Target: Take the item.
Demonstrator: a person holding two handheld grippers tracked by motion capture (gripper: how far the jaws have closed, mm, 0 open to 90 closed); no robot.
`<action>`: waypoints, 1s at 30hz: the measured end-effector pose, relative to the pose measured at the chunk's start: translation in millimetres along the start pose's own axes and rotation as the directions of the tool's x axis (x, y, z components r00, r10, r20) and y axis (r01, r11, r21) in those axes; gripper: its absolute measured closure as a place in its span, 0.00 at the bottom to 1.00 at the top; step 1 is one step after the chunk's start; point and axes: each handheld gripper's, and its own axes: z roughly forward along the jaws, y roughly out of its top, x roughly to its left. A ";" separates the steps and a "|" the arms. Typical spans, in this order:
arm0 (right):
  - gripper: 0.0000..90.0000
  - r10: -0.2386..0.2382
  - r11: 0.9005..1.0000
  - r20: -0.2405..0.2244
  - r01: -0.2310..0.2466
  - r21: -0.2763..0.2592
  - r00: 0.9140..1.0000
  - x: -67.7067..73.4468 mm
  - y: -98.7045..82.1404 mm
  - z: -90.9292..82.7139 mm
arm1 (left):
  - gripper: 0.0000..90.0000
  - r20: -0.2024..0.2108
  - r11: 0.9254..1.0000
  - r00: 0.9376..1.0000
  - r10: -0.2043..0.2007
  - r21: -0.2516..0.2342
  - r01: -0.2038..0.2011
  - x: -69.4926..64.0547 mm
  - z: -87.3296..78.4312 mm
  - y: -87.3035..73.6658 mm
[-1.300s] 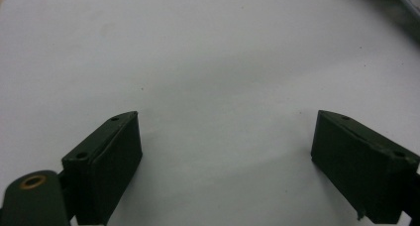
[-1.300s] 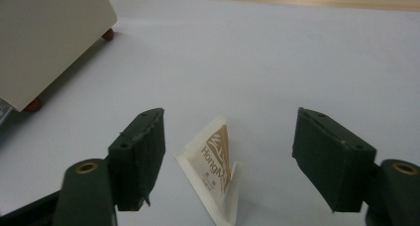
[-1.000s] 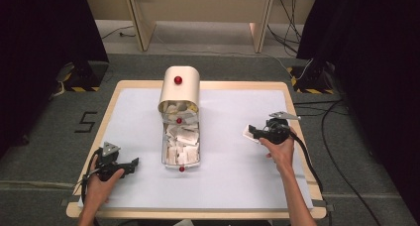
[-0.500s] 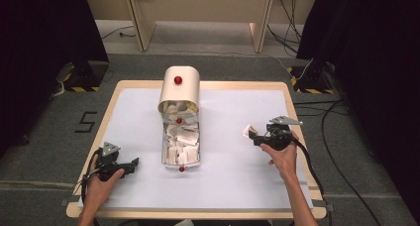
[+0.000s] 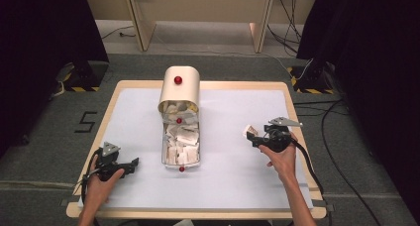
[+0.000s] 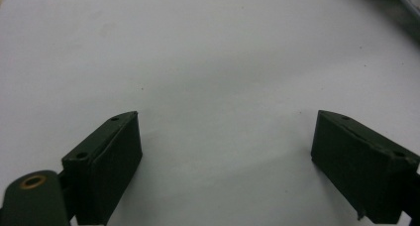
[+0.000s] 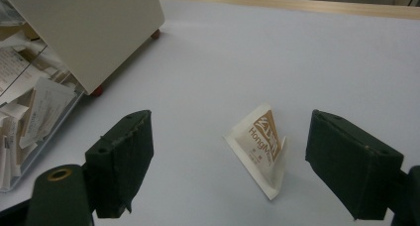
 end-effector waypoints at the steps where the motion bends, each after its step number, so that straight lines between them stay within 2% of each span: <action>1: 0.21 -0.005 1.000 -0.001 0.005 0.000 1.000 0.0 -0.4 -0.1 | 0.13 -0.001 1.000 1.000 0.000 0.000 0.000 0.0 0.0 0.0; 17: 0.21 -0.018 1.000 -0.024 0.018 0.007 1.000 9.6 -5.1 -2.5 | 0.13 0.000 1.000 1.000 0.000 0.001 0.000 0.0 -0.1 0.0; 21: 0.21 -0.044 0.999 -0.036 0.045 0.008 0.998 18.2 -6.3 -5.7 | 0.13 -0.001 1.000 1.000 0.000 0.001 0.000 0.0 -0.1 0.0; 30: 0.21 -0.067 0.998 -0.052 0.068 0.017 0.996 28.4 -12.5 -9.0 | 0.13 -0.001 1.000 1.000 0.000 0.000 0.000 -0.1 0.0 0.0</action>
